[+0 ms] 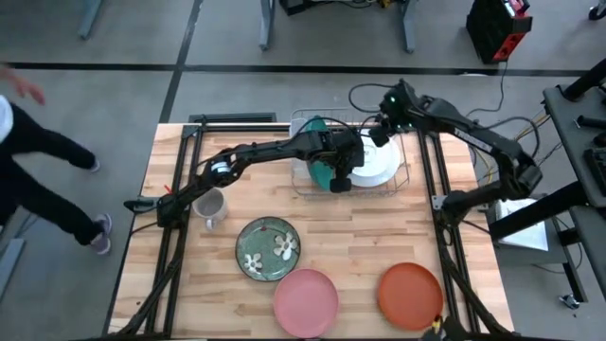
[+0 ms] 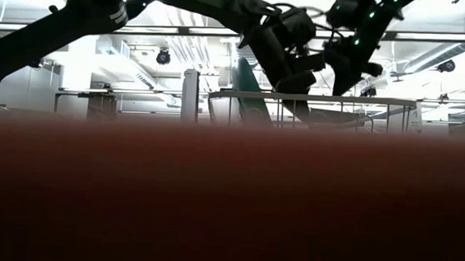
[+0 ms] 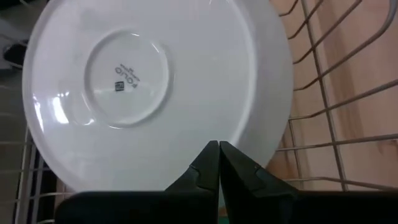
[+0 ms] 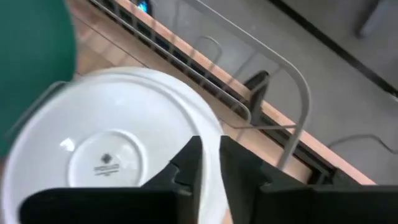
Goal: Sort dishes
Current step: Put the white plate in the dish rack
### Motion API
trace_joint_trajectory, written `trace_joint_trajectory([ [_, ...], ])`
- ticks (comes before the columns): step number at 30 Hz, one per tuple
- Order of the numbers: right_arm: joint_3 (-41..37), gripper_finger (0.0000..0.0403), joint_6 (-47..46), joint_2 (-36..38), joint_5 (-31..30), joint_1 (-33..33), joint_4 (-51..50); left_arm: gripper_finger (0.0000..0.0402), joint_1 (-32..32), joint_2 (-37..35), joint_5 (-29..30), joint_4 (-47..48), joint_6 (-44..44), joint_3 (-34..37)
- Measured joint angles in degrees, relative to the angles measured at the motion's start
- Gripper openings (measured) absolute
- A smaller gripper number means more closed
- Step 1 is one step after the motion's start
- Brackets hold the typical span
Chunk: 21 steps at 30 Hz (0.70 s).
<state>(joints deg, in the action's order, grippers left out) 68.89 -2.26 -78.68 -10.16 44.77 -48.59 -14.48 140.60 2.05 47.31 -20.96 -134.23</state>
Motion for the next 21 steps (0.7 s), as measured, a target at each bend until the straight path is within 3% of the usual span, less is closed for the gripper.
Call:
trace_joint_trajectory([
  [4,3.6,0.0090,0.5,-3.3,0.6,2.2,-4.0,0.0000,-0.4,0.1,-1.5,1.4,0.2,0.0],
  [11,7.9,0.0172,1.4,-8.5,11.7,6.2,-7.1,0.0000,-0.6,0.1,-3.3,3.2,2.6,1.6],
  [21,9.2,0.0250,4.0,-11.7,11.7,6.9,-10.6,0.0000,-0.7,-0.1,-3.9,0.7,4.3,6.1],
])
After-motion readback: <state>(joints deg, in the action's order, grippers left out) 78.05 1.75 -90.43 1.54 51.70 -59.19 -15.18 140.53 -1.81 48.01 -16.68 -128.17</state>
